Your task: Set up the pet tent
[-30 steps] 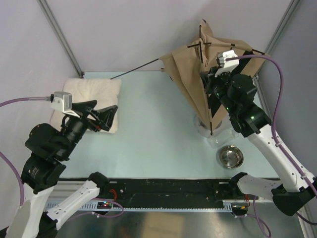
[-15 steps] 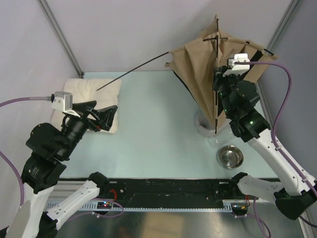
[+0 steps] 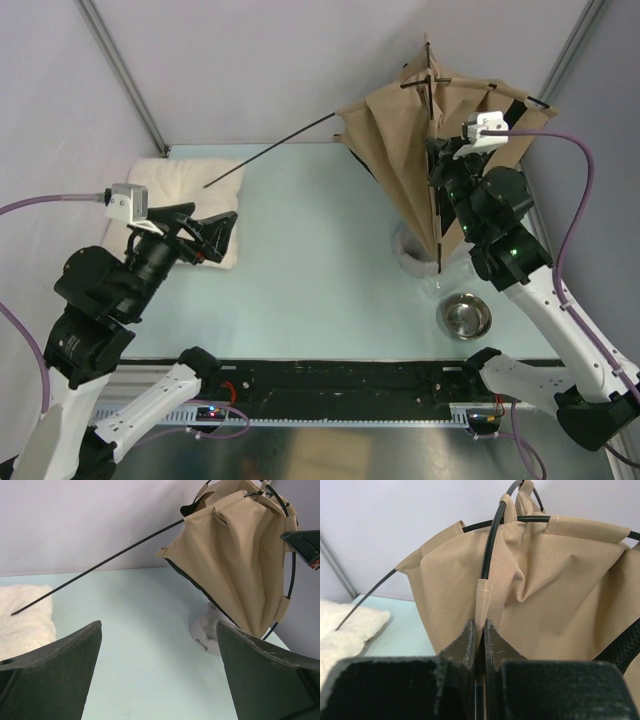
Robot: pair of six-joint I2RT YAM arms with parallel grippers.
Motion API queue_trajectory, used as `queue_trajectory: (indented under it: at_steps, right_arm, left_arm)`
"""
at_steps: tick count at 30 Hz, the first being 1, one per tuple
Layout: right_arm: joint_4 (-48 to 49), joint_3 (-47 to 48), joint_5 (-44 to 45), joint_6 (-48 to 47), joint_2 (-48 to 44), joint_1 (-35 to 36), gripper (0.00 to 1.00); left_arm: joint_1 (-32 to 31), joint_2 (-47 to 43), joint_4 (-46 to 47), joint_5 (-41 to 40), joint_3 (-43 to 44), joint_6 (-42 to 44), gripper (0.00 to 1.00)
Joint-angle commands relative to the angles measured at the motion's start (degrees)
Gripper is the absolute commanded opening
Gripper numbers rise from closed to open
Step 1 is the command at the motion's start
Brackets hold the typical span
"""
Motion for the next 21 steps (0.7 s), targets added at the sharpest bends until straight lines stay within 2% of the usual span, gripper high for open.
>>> queue_trajectory:
  at_steps: [1,16,21]
  right_arm:
    - [2.3,0.5,-10.3,4.5,-3.4,-1.7,0.00]
    - [3.9,1.7,-42.7,11.3,-4.5,-17.9,0.00]
    - [3.0,2.3,-39.6,11.7,-5.2,-18.9,0.00]
  left_arm:
    - [0.3,0.5,0.1,-0.2,1.9,0.1,1.00]
    - [0.3,3.5,-1.2,3.2,1.8,0.7,1.00]
    - [0.3,6.3,-1.3,4.4,4.0,1.2,1.00]
